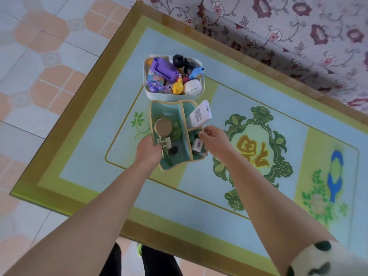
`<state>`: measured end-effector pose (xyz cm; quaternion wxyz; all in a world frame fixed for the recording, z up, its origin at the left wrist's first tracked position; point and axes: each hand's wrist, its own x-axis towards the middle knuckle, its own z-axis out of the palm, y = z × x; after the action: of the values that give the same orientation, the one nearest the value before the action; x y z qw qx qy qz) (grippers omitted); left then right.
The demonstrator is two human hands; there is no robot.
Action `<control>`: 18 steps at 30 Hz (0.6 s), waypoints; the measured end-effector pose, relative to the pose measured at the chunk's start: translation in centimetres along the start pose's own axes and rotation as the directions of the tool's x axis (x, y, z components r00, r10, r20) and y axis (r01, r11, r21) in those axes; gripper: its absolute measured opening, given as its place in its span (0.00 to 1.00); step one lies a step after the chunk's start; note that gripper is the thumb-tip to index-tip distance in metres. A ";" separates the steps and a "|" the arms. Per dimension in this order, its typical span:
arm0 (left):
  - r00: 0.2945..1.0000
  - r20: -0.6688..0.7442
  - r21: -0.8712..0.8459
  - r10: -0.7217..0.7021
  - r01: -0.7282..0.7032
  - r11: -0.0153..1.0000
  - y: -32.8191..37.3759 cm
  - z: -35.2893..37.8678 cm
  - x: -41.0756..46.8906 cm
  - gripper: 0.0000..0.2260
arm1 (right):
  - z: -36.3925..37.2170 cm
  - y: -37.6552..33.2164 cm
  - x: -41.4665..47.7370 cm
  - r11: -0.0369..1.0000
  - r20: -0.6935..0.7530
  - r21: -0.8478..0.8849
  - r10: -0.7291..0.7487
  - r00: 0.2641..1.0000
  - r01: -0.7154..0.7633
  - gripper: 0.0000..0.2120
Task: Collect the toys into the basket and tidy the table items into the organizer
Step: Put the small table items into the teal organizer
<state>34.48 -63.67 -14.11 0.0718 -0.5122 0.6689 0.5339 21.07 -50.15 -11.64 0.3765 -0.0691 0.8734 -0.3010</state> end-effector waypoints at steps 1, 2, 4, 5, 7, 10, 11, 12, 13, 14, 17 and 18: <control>1.000 -0.005 -0.001 0.013 -0.013 1.000 0.0 -0.2 0.1 0.07 | 0.2 -0.1 0.0 0.999 -0.008 -0.033 -0.002 1.000 0.002 0.09; 1.000 -0.006 -0.003 0.026 -0.026 1.000 0.0 -0.3 0.2 0.09 | 0.3 -0.2 0.0 0.998 -0.021 -0.064 -0.003 1.000 0.002 0.08; 0.999 0.009 -0.008 0.039 -0.039 0.999 0.2 -0.7 0.4 0.11 | 0.8 -0.4 -0.1 0.994 -0.058 -0.111 -0.007 0.998 0.000 0.09; 0.999 0.018 -0.007 0.038 -0.038 0.999 0.2 -1.0 0.6 0.11 | 1.1 -0.7 -0.2 0.992 -0.075 -0.127 -0.011 0.997 0.002 0.09; 0.999 0.030 0.002 0.036 -0.036 0.999 0.0 -1.5 0.8 0.09 | 1.6 -1.0 -0.6 0.989 -0.094 -0.147 -0.016 0.995 0.002 0.09; 0.997 0.062 -0.027 0.045 -0.044 0.999 -0.3 -2.7 1.4 0.08 | 2.5 -1.7 -1.4 0.981 -0.137 -0.194 -0.036 0.990 0.009 0.07; 0.997 0.069 -0.040 0.045 -0.042 0.998 -0.5 -3.4 1.7 0.07 | 2.8 -2.1 -1.6 0.978 -0.153 -0.207 -0.046 0.987 0.013 0.08; 0.996 0.074 -0.045 0.043 -0.040 0.998 -0.8 -4.2 1.9 0.06 | 3.4 -2.6 -1.9 0.977 -0.166 -0.212 -0.053 0.985 0.017 0.08; 0.996 0.076 -0.050 0.046 -0.043 0.998 -0.9 -4.8 2.1 0.05 | 3.8 -3.0 -2.2 0.976 -0.172 -0.216 -0.056 0.984 0.017 0.09; 0.996 0.079 -0.046 0.051 -0.048 0.998 -1.4 -6.2 2.5 0.05 | 5.0 -3.9 -2.5 0.978 -0.179 -0.208 -0.053 0.982 0.015 0.09; 0.994 0.085 -0.041 0.069 -0.066 0.997 -1.9 -9.3 3.3 0.08 | 7.3 -5.8 -3.4 0.982 -0.203 -0.186 -0.047 0.978 0.009 0.09; 0.994 0.087 -0.033 0.069 -0.067 0.997 -2.1 -10.8 3.7 0.09 | 8.5 -6.7 -3.7 0.985 -0.212 -0.172 -0.045 0.976 0.008 0.08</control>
<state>39.25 -74.24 -13.33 0.0755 -0.4660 0.6741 0.5681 28.87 -58.29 -10.07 0.2685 -0.0796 0.9305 -0.2362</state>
